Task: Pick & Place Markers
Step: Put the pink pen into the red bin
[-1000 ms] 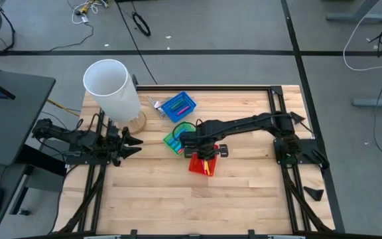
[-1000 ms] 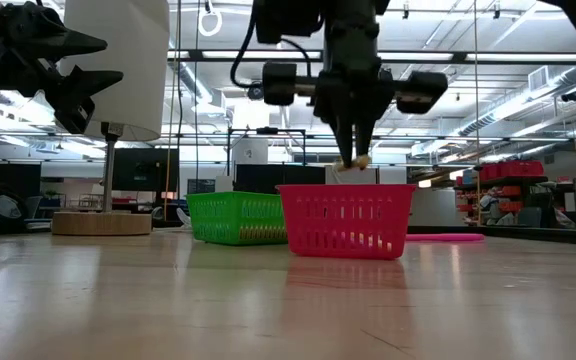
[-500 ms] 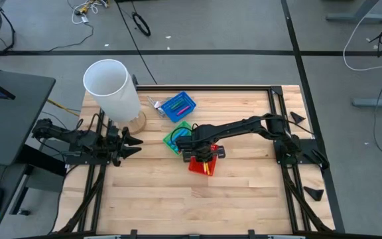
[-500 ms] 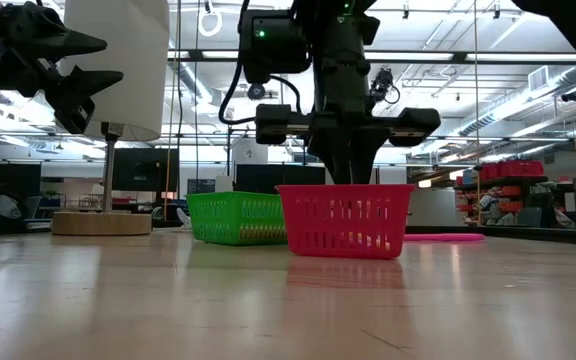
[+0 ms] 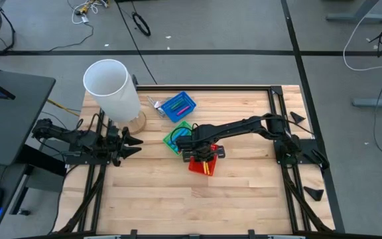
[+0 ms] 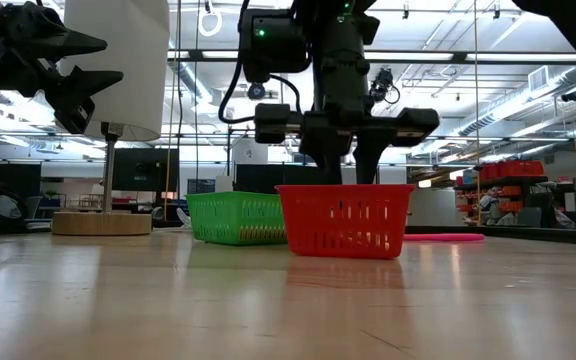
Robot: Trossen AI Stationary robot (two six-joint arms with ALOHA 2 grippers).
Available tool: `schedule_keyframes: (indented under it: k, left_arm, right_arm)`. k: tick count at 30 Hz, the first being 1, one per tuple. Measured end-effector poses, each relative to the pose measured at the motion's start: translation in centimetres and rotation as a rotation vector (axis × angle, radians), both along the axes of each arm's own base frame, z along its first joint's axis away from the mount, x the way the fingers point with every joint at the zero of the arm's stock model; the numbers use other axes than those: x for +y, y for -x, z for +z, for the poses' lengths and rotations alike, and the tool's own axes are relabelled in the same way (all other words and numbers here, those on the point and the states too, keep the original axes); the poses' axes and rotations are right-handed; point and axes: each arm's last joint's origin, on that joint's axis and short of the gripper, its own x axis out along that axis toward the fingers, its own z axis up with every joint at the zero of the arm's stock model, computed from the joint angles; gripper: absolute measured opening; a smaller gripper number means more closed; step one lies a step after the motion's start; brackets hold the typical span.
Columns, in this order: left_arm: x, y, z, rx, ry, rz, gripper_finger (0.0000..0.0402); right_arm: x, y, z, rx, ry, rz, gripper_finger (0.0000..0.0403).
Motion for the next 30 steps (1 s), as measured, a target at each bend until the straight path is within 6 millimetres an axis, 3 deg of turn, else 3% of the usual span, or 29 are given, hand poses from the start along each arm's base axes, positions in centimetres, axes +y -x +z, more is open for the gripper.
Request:
schedule_keyframes:
  k: [10, 22, 30]
  left_arm:
    - [0.0, 0.0, 0.0, 0.000, 0.000, 0.000, 0.0188]
    - [0.0, 0.0, 0.0, 0.000, 0.000, 0.000, 0.0188]
    - [0.0, 0.0, 0.0, 0.000, 0.000, 0.000, 0.0188]
  right_arm:
    - [-0.3, 0.5, 2.4, -0.086, 0.040, 0.090, 0.0106]
    - [-3.4, 2.6, 7.9, -0.291, 0.134, 0.599, 0.0100]
    - [-6.4, 5.3, 10.1, -0.268, 0.131, 0.853, 0.0100]
